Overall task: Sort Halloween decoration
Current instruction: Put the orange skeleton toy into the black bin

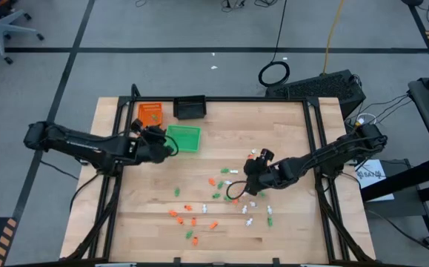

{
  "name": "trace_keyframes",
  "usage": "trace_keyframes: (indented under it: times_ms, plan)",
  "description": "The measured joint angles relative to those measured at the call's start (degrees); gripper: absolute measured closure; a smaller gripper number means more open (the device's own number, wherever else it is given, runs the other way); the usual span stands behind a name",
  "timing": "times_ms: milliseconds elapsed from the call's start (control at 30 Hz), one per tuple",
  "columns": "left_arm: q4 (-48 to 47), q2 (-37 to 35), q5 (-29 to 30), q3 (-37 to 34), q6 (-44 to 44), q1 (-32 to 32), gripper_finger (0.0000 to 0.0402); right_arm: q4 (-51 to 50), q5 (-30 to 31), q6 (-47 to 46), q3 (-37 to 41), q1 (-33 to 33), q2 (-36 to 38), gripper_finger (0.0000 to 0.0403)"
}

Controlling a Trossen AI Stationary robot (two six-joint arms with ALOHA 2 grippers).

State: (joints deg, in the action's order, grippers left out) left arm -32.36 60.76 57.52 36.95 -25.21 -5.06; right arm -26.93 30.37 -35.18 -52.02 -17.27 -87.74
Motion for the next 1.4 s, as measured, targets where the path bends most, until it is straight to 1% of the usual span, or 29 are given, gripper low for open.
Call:
trace_keyframes:
  times_ms: [100, 167, 267, 367, 433, 567, 667, 733, 867, 1000, 1267, 1400]
  plan:
    - [0.95, -1.22, -0.08, 0.0, 0.04, -3.96, 0.0281, 4.55, 0.18, -1.54, 3.28, 0.49, 0.02, 0.0243]
    - [1.44, -1.68, -1.21, 0.0, 0.66, -6.98, 0.0281, 7.79, 1.18, -2.17, 5.69, 0.47, 0.02, 0.0243]
    - [2.47, -1.74, -3.12, 0.0, 2.74, -11.26, 0.0281, 11.34, 6.08, -4.52, 8.38, 0.25, 0.02, 0.0243]
    - [3.19, -1.76, -3.44, 0.0, 4.27, -15.09, 0.0281, 15.8, 11.8, -8.04, 11.29, -0.82, 0.0, 0.0243]
    - [4.19, -1.76, -3.52, 0.0, 4.99, -17.24, 0.0281, 18.5, 13.52, -9.53, 12.57, -1.61, 0.0, 0.0243]
    - [7.22, -1.76, -4.23, 0.02, 4.73, -20.72, 0.0281, 18.92, 14.69, -13.25, 14.5, -2.26, -0.02, 0.0243]
    - [9.9, -1.76, -5.51, 0.02, 4.77, -22.29, 0.0281, 19.05, 14.94, -14.97, 15.92, -2.31, -0.02, 0.0243]
    - [11.49, -1.76, -5.51, 0.02, 4.7, -22.95, 0.0281, 19.86, 16.26, -15.11, 17.09, -2.36, -0.04, 0.0243]
    - [11.52, -1.62, -6.66, 0.02, 3.58, -23.82, 0.0281, 27.25, 17.86, -13.44, 20.02, -2.32, -0.04, 0.0243]
    - [11.54, -1.49, -7.58, 0.02, 3.08, -24.68, 0.0281, 34.07, 17.73, -10.82, 22.33, -2.34, -0.04, 0.0243]
    - [11.74, -1.17, -7.76, 0.02, 3.26, -25.24, 0.0281, 35.79, 17.65, -10.7, 23.25, -1.77, -0.06, 0.0243]
    - [11.73, -1.17, -7.76, 0.02, 3.28, -25.24, 0.0281, 36.05, 17.88, -13.45, 23.25, -1.04, -2.12, 0.0243]
